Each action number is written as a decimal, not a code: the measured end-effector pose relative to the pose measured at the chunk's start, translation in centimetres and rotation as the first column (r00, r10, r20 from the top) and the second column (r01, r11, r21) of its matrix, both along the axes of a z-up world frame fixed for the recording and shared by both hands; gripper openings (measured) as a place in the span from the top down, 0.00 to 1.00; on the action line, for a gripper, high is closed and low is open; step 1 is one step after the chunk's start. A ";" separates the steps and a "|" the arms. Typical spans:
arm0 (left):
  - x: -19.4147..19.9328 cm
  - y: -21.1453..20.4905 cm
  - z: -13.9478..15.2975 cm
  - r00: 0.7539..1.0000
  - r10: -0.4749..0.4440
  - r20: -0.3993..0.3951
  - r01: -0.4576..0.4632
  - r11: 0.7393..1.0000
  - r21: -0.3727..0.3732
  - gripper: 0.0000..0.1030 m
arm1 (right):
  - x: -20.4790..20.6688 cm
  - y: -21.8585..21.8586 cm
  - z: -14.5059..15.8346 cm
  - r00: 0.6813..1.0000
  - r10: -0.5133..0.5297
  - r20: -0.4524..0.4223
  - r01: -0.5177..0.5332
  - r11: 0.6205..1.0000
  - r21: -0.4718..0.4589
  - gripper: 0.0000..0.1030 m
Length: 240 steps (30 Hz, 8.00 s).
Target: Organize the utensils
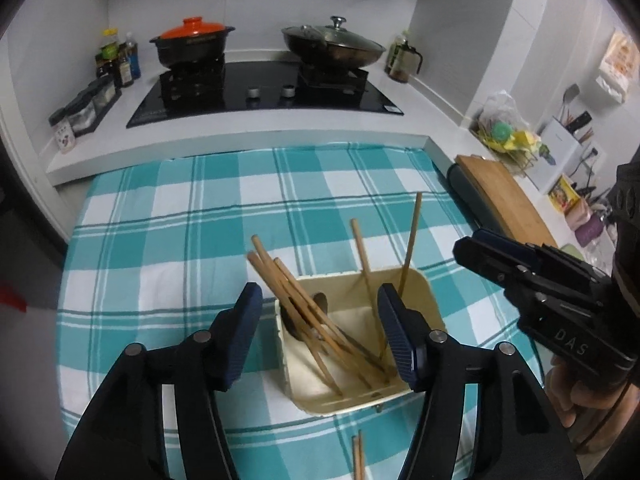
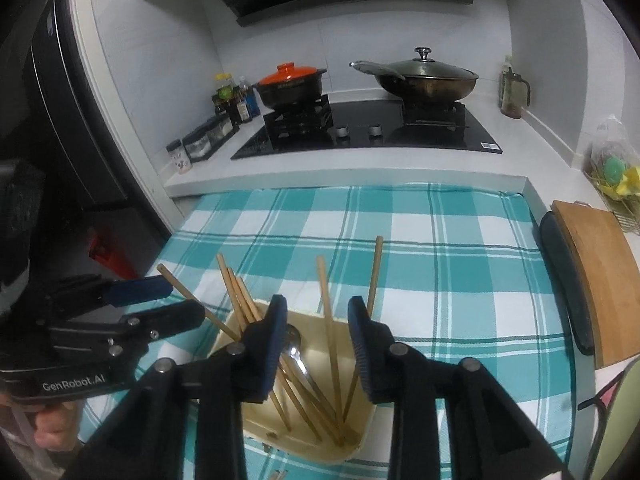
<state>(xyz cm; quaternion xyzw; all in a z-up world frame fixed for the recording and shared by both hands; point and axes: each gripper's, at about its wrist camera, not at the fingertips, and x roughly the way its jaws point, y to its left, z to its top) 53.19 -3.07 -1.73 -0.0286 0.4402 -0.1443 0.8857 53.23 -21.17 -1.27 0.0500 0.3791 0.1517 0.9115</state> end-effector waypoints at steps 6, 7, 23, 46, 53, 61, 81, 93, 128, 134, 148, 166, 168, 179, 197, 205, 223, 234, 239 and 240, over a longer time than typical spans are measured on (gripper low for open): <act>-5.6 2.6 -0.3 0.999 -0.007 0.038 0.006 0.999 0.039 0.23 | -4.3 -1.6 1.1 0.998 -0.009 0.058 0.010 1.000 -0.006 0.68; -6.8 3.0 -0.7 0.999 -0.016 0.033 0.014 0.998 0.055 0.21 | -5.3 -2.0 0.9 0.998 -0.001 0.056 0.002 1.000 -0.014 0.68; -23.4 3.6 -14.4 0.998 -0.017 -0.059 0.016 1.000 -0.014 0.06 | -25.2 -3.3 -13.8 0.995 -0.010 -0.103 -0.003 0.992 -0.126 0.64; -23.3 -1.4 -21.1 0.998 -0.036 -0.051 0.044 0.986 0.160 0.45 | -30.8 -1.9 -17.7 0.991 -0.109 -0.073 0.098 0.985 -0.145 0.65; -24.5 -2.1 -20.9 0.999 -0.038 -0.025 0.042 0.986 0.162 0.95 | -30.4 -0.6 -18.3 0.992 -0.087 -0.091 0.074 0.988 -0.135 0.65; -27.6 3.6 -20.9 0.987 0.147 -0.059 -0.140 0.985 0.102 0.95 | -29.6 3.8 -18.5 0.995 0.043 -0.088 -0.056 0.988 -0.145 0.65; -30.7 3.7 -21.1 0.992 0.126 -0.017 -0.124 0.988 0.097 0.49 | -30.6 3.8 -20.8 0.994 0.002 -0.106 -0.038 0.940 -0.339 0.90; -30.8 2.6 -22.2 0.990 0.142 -0.022 -0.136 0.974 0.182 0.00 | -32.4 -0.2 -21.4 0.997 -0.071 -0.024 0.062 0.963 -0.264 0.66; -18.9 2.6 -20.9 0.998 0.011 -0.067 0.000 0.986 0.169 0.95 | -15.2 5.0 -20.5 0.955 0.213 -0.208 -0.264 0.929 -0.259 0.94; -20.0 3.6 -17.0 0.999 0.042 0.034 -0.045 0.996 0.078 0.95 | -15.5 4.2 -18.1 0.972 0.181 -0.149 -0.208 0.959 -0.190 0.95; -25.4 4.3 -6.2 0.957 0.055 0.286 -0.045 0.998 -0.043 0.95 | -24.1 1.2 -4.7 0.972 0.134 0.193 -0.134 0.991 -0.013 0.95; -26.2 3.7 -5.7 0.953 0.051 0.299 -0.053 0.999 -0.003 0.95 | -26.0 0.5 -3.5 0.968 0.124 0.218 -0.127 0.992 -0.002 0.94; -26.2 3.7 -5.7 0.953 0.052 0.300 -0.053 0.999 -0.004 0.95 | -26.2 0.4 -3.4 0.967 0.124 0.220 -0.128 0.992 0.001 0.94; -25.9 3.7 -3.1 0.948 0.030 0.317 -0.016 0.999 -0.048 0.95 | -26.8 0.2 -2.0 0.954 0.119 0.274 -0.119 0.993 -0.015 0.94; -12.9 2.8 12.6 0.863 0.101 0.495 -0.024 0.987 -0.158 0.96 | -17.0 -0.7 10.7 0.864 0.030 0.503 -0.040 0.999 0.009 0.94; -4.3 0.9 6.9 0.932 0.118 0.342 -0.066 0.985 -0.159 0.96 | -8.6 -0.2 7.9 0.908 0.040 0.416 -0.040 0.999 -0.009 0.94; -4.4 0.7 -0.8 0.967 0.126 0.222 -0.125 0.992 -0.019 0.22 | -0.3 -1.0 -2.4 0.996 -0.002 0.086 -0.001 0.999 0.042 0.63; -18.7 -0.8 1.1 0.862 0.257 0.436 -0.351 0.925 0.149 0.00 | -14.3 -1.8 0.4 0.971 -0.055 0.234 0.060 0.998 -0.015 0.14; -23.1 -0.9 -0.1 0.893 0.236 0.383 -0.322 0.930 0.177 0.00 | -20.7 -1.2 0.3 0.964 -0.099 0.246 0.115 0.992 -0.050 0.00; -23.8 -0.9 -0.3 0.895 0.237 0.379 -0.322 0.930 0.178 0.00 | -21.8 -1.0 0.3 0.964 -0.101 0.248 0.120 0.991 -0.061 0.00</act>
